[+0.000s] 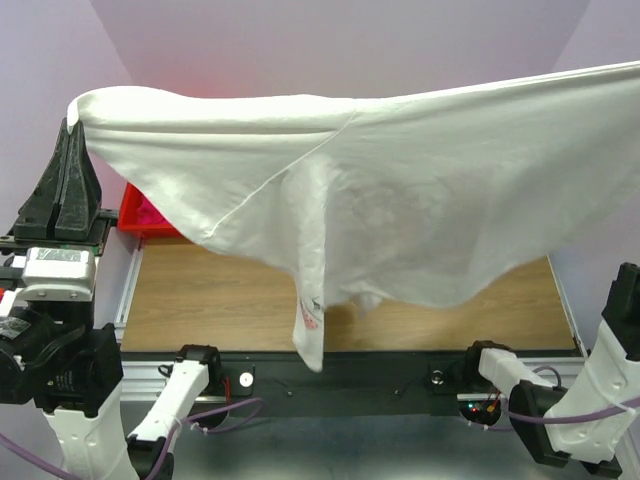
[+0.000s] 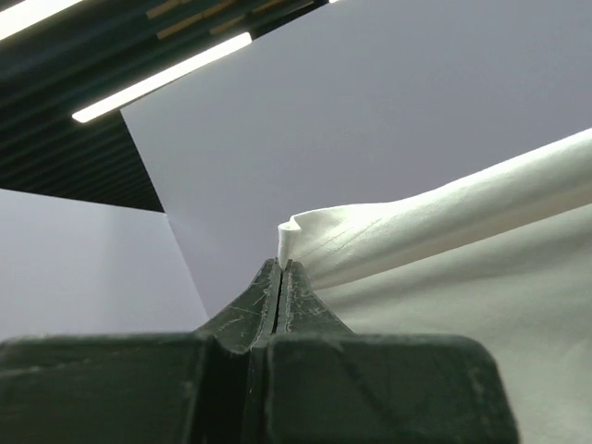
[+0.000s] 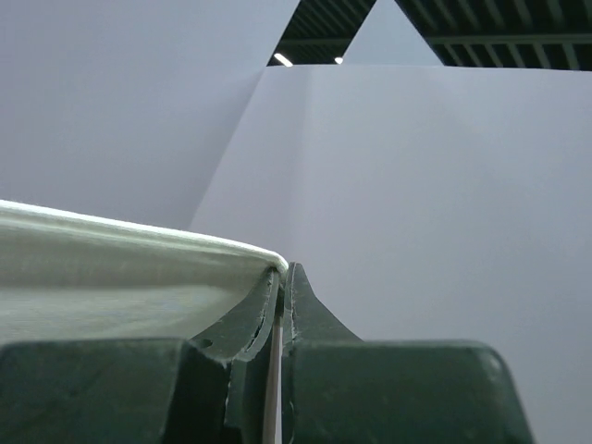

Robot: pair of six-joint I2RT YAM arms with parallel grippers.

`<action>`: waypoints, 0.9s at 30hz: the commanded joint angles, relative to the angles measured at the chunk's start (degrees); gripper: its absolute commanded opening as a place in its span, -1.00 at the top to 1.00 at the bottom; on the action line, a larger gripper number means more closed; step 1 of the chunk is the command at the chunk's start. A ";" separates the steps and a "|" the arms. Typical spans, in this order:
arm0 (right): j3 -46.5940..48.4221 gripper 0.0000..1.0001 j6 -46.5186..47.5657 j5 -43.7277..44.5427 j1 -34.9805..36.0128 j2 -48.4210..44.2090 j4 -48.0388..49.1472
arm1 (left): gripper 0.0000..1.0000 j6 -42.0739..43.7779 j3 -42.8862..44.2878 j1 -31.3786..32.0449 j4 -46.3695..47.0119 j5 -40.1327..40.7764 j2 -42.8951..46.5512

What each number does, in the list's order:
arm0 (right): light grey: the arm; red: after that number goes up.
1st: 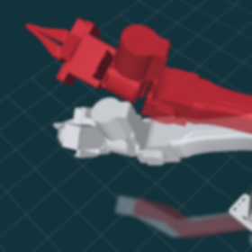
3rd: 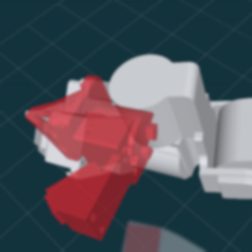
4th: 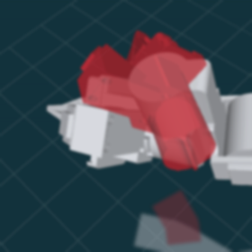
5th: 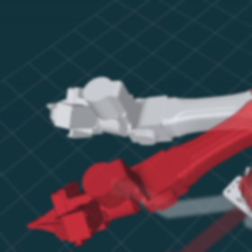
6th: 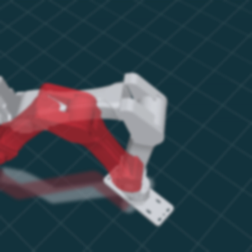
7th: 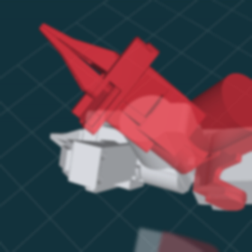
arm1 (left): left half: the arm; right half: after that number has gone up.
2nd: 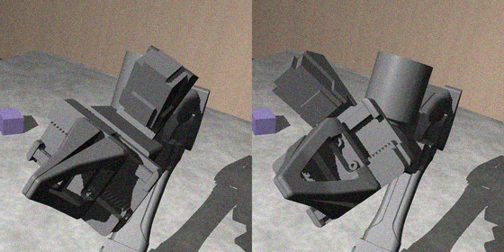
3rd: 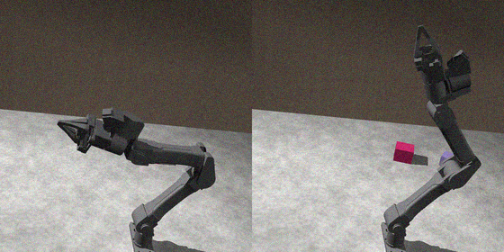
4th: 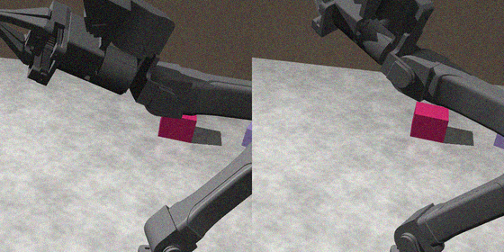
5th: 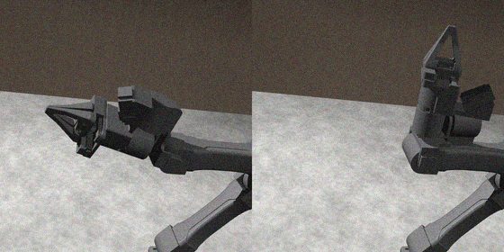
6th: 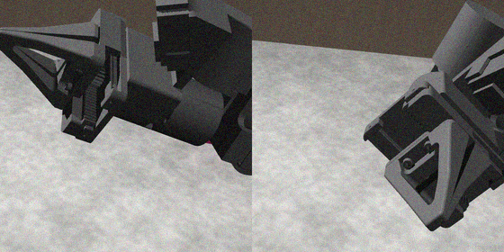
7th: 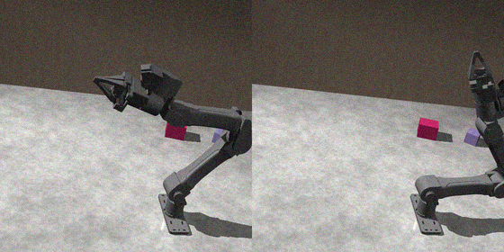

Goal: Fold and stack the t-shirts
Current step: Flatten the tshirt out

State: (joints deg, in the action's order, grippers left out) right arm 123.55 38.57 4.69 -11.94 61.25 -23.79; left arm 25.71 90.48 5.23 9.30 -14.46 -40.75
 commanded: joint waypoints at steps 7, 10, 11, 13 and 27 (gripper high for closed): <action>-24.38 0.99 6.78 -6.25 -0.89 0.97 2.96 | 1.00 15.59 -9.95 -0.66 -6.22 -1.97 -4.68; -31.93 0.99 6.61 -12.13 -0.89 2.11 3.05 | 1.00 17.44 -16.28 -0.75 -5.88 -4.79 -6.26; -33.44 0.99 6.70 -13.46 -0.89 3.33 3.14 | 1.00 17.96 -18.04 -0.67 -5.87 -5.57 -8.36; -37.74 0.99 6.70 -16.53 -0.80 5.09 3.31 | 1.00 17.88 -19.45 -0.75 -5.26 -6.28 -12.74; -39.73 0.99 5.56 -16.38 5.97 38.04 13.77 | 1.00 16.48 -18.34 4.61 5.11 0.12 -50.19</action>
State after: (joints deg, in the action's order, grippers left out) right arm 77.58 45.36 -13.41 -6.66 92.58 -18.06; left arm 42.83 67.46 9.41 7.60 -18.59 -86.67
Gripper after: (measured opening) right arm 0.040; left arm 0.026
